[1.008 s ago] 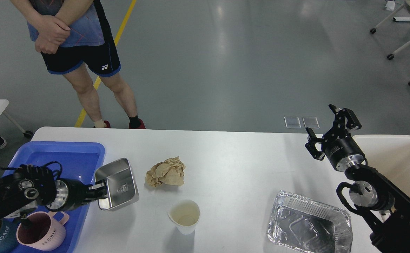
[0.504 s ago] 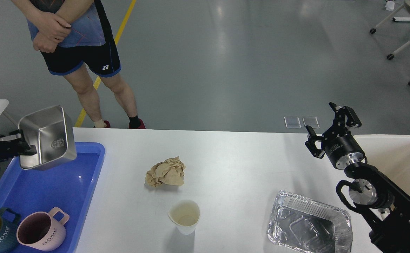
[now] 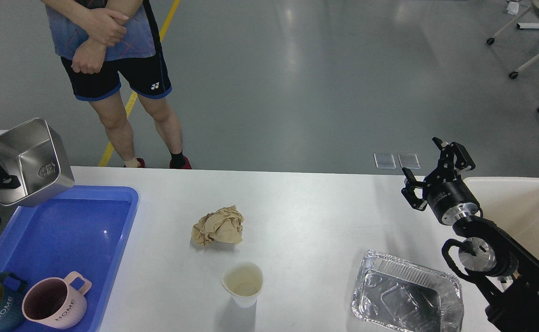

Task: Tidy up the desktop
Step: 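Lift the tin and lower it into the blue tray with the left gripper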

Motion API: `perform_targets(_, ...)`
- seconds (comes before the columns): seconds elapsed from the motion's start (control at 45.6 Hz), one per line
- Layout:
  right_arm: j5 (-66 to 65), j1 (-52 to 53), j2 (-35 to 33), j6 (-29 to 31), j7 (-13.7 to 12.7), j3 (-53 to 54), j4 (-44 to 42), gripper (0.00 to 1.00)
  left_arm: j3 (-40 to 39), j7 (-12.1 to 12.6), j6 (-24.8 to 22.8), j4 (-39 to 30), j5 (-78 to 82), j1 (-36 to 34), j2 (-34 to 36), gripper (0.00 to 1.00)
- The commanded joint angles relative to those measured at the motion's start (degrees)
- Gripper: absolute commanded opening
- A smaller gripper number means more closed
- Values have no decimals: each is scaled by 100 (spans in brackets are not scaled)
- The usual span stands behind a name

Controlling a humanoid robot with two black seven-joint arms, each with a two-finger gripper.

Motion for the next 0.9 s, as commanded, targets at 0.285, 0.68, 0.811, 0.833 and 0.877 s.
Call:
perform_targets(0.285, 0, -12, 61, 0, 2, -9, 1, 100, 276, -8, 431, 3329, 319, 4, -2371, 2)
perform_targets(0.68, 0, -12, 70, 0, 2, 0, 1, 100, 461, -17, 1232, 4894, 328, 13, -3936, 3)
perform_targets(0.811, 0, -21, 79, 0, 2, 0, -52, 100, 566, -17, 1495, 5132, 337, -5, -4051, 4)
perform_targets(0.833, 0, -21, 79, 0, 2, -9, -69, 100, 592, -17, 1539, 5150, 337, -5, -4051, 4)
perform_targets(0.877, 0, -12, 79, 0, 2, 0, -78, 100, 654, -17, 1575, 5150, 337, -22, -4051, 5)
